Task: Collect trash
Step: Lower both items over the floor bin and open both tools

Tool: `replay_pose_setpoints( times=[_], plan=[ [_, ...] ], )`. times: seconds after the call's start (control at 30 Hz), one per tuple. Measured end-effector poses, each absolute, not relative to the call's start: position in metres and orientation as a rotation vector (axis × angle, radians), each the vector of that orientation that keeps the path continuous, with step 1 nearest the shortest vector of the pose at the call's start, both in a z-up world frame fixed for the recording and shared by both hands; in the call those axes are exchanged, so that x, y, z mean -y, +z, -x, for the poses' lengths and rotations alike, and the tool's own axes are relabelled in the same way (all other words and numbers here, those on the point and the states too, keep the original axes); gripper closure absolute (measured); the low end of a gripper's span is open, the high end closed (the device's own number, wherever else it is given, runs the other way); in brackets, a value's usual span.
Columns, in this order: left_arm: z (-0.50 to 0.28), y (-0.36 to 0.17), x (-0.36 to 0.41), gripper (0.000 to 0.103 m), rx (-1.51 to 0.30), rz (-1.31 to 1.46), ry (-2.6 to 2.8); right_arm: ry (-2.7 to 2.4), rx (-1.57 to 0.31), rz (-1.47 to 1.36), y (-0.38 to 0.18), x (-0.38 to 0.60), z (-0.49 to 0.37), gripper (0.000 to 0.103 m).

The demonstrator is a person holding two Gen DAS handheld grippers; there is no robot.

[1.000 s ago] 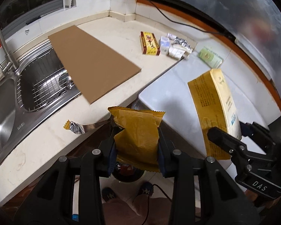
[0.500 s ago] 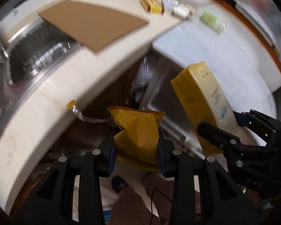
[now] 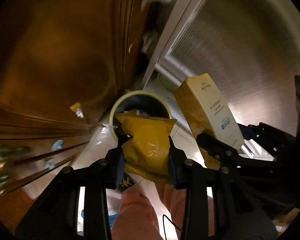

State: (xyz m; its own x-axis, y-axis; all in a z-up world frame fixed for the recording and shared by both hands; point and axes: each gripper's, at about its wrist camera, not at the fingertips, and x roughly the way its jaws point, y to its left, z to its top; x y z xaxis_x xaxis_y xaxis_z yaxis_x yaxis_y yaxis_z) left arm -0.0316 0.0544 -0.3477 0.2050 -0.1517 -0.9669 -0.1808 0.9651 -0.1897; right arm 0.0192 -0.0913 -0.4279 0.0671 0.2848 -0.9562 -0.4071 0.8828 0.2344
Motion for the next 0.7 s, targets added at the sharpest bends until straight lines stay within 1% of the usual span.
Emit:
replay_pose_setpoints(
  times=[0.2, 0.3, 0.43, 0.47, 0.5, 0.57, 0.63, 0.7],
  plan=[
    [0.007, -0.428, -0.050, 0.071, -1.409, 0.279, 0.039, 0.475, -1.470, 0.140, -0.520, 0.089, -0.038, 0.048],
    [-0.003, -0.458, -0.051, 0.071, -1.430, 0.298, 0.042, 0.478, -1.481, 0.177, -0.554, 0.087, -0.045, 0.048],
    [-0.014, -0.491, -0.052, 0.070, -1.442, 0.311, 0.018, 0.490, -1.500, 0.192, -0.586, 0.083, -0.050, 0.048],
    [-0.016, -0.497, -0.051, 0.069, -1.450, 0.309, 0.011, 0.497, -1.501, 0.199, -0.594, 0.082, -0.052, 0.048],
    [-0.017, -0.501, -0.052, 0.065, -1.457, 0.310, 0.003, 0.502, -1.501, 0.206, -0.598, 0.081, -0.052, 0.048],
    [-0.017, -0.509, -0.052, 0.061, -1.464, 0.311, -0.007, 0.517, -1.499, 0.213, -0.607, 0.078, -0.054, 0.047],
    [-0.017, -0.512, -0.054, 0.053, -1.469, 0.313, -0.006, 0.527, -1.504, 0.205, -0.614, 0.077, -0.054, 0.047],
    [-0.017, -0.514, -0.056, 0.031, -1.473, 0.327, -0.004, 0.535, -1.511, 0.189, -0.618, 0.075, -0.056, 0.046]
  ],
)
